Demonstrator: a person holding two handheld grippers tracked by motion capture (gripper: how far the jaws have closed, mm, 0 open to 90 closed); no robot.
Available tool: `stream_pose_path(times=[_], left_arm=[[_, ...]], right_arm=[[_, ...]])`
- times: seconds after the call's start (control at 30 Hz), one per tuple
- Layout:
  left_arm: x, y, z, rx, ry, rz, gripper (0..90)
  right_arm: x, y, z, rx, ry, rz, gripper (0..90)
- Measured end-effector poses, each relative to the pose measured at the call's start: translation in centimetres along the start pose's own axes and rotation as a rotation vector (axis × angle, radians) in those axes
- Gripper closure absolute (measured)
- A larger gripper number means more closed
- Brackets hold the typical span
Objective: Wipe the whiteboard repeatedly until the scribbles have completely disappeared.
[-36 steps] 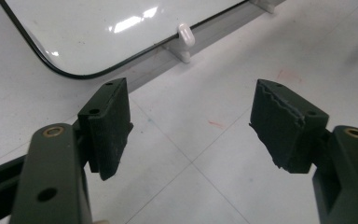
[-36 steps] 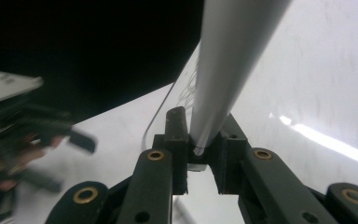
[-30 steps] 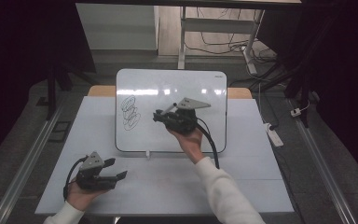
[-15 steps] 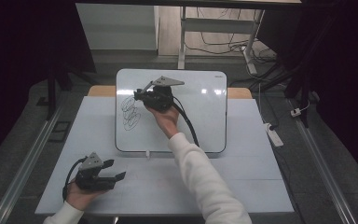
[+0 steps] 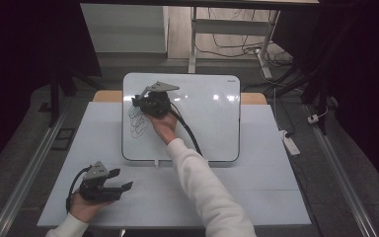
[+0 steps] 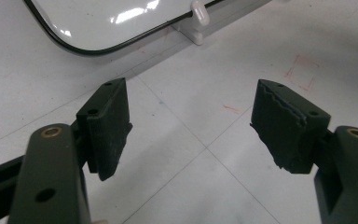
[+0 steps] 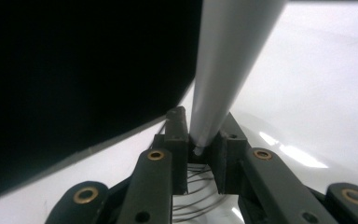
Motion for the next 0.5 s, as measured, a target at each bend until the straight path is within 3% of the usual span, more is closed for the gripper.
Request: stream_pose_path(times=[0.07,0.2,0.27,0.4,0.47,0.5], left_arm=[[0.0,0.0,0.0,-0.001,-0.001,0.002,28.4],[0.0,-0.1,0.1,-0.002,0.003,0.003,28.5],[0.0,-0.1,0.1,-0.003,0.003,0.004,28.4],[0.0,0.0,0.1,-0.002,-0.001,0.001,28.5],[0.0,-0.1,0.2,-0.003,0.002,0.002,28.4],[0.0,-0.1,0.2,-0.003,0.003,0.002,28.4]], right_arm=[[0.0,-0.1,0.0,0.010,-0.014,0.003,78.4],[-1.2,-1.2,2.0,0.102,0.042,0.060,78.4],[-1.1,-1.0,1.7,0.095,0.046,0.055,78.4],[0.4,0.3,-0.8,0.009,-0.006,-0.006,78.4],[0.5,0.3,-1.0,0.012,-0.017,-0.007,78.5],[-0.1,-0.2,-0.1,0.055,0.004,0.021,78.4]])
Point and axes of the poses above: each handheld gripper's, and its own axes: y roughly forward along the jaws, x roughly out of its underside, z roughly to its right, the point moved 5 cm from there along y, roughly forward along the jaws, and after that the axes turned 7 degrees about x, right-handed, at the moved point
